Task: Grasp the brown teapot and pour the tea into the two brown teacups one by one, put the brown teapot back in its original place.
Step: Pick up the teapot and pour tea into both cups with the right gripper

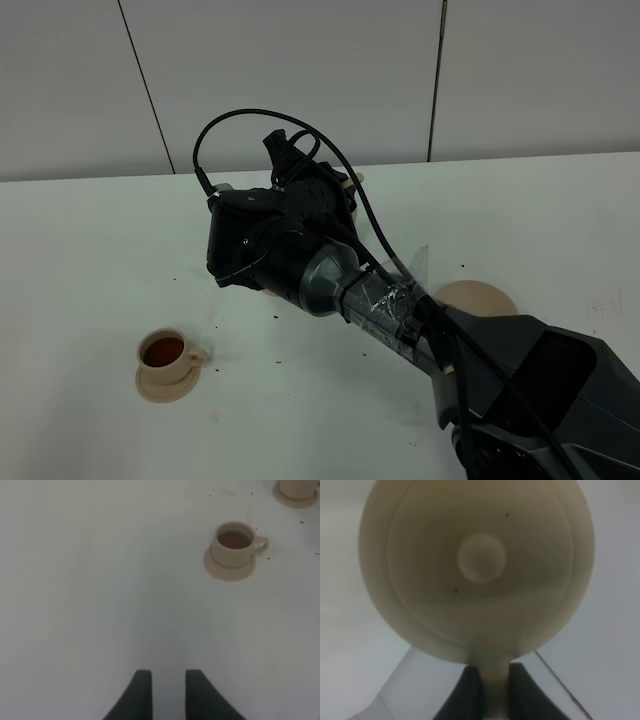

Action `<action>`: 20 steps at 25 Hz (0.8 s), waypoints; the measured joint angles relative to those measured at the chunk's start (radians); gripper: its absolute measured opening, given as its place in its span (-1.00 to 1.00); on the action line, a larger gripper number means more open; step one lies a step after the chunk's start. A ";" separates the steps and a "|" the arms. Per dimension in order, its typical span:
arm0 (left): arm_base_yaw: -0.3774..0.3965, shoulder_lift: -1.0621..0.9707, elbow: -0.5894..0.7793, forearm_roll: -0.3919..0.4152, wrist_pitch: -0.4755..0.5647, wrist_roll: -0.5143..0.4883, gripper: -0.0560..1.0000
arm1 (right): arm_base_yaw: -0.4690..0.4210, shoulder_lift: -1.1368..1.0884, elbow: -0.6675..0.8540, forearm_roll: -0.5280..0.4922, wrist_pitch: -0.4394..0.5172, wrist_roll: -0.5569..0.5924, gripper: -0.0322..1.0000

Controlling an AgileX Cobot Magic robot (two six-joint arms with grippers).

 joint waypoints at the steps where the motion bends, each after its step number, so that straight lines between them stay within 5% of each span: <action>1: 0.000 0.000 0.000 0.000 0.000 0.000 -0.45 | 0.000 0.000 0.000 0.000 0.000 0.000 -0.75; 20: 0.000 0.000 0.000 0.000 0.000 0.001 -0.45 | 0.000 0.000 0.000 -0.019 0.000 0.023 -0.75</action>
